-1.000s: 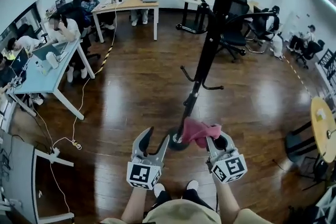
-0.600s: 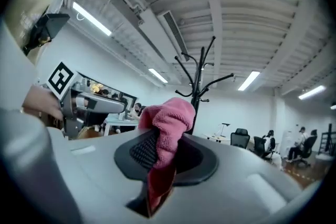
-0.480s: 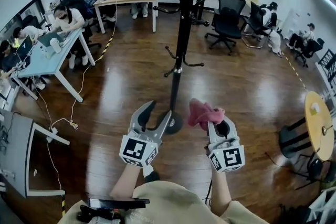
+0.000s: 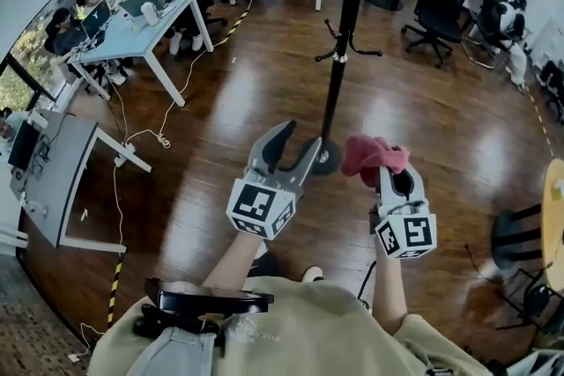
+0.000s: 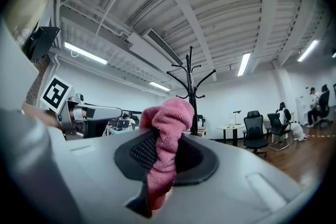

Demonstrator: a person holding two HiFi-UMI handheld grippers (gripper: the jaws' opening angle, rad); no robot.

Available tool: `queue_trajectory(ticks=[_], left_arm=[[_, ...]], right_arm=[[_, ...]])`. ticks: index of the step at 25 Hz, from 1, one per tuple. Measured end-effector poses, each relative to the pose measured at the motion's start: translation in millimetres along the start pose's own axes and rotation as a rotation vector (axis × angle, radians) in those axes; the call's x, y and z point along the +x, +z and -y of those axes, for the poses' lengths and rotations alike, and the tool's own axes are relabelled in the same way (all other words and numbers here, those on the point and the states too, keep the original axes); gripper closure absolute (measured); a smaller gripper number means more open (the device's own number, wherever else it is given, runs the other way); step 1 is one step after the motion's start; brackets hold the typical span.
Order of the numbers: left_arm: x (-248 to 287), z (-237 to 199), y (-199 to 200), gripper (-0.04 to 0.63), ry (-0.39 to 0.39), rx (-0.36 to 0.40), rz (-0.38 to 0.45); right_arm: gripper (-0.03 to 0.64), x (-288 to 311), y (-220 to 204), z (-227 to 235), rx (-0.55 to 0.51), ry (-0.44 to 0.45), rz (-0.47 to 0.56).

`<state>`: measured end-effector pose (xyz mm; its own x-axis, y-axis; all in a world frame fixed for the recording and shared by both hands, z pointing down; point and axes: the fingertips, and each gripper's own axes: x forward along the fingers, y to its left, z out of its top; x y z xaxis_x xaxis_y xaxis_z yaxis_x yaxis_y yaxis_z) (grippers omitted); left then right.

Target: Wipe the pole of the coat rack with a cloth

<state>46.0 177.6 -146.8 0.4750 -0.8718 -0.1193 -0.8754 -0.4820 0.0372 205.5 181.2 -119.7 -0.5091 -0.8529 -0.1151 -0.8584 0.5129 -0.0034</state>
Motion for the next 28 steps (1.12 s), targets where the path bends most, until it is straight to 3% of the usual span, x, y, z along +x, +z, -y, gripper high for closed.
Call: queue_trajectory(ticks=[7, 16, 28], left_arm=[[-10.4, -13.7, 14.4, 0.402, -0.046, -0.003, 0.038], [-32.7, -50.6, 24.3, 0.402, -0.085, -0.006, 0.052], [-50.5, -61.3, 16.8, 0.402, -0.122, -0.011, 0.038]], right_arm=[[0.565, 1.4, 14.6, -11.2, -0.047, -0.072, -0.004], [0.565, 34.2, 19.9, -67.5, -0.082, -0.051, 0.003], [0.565, 34.6, 6.5, -82.5, -0.065, -0.103, -0.033]])
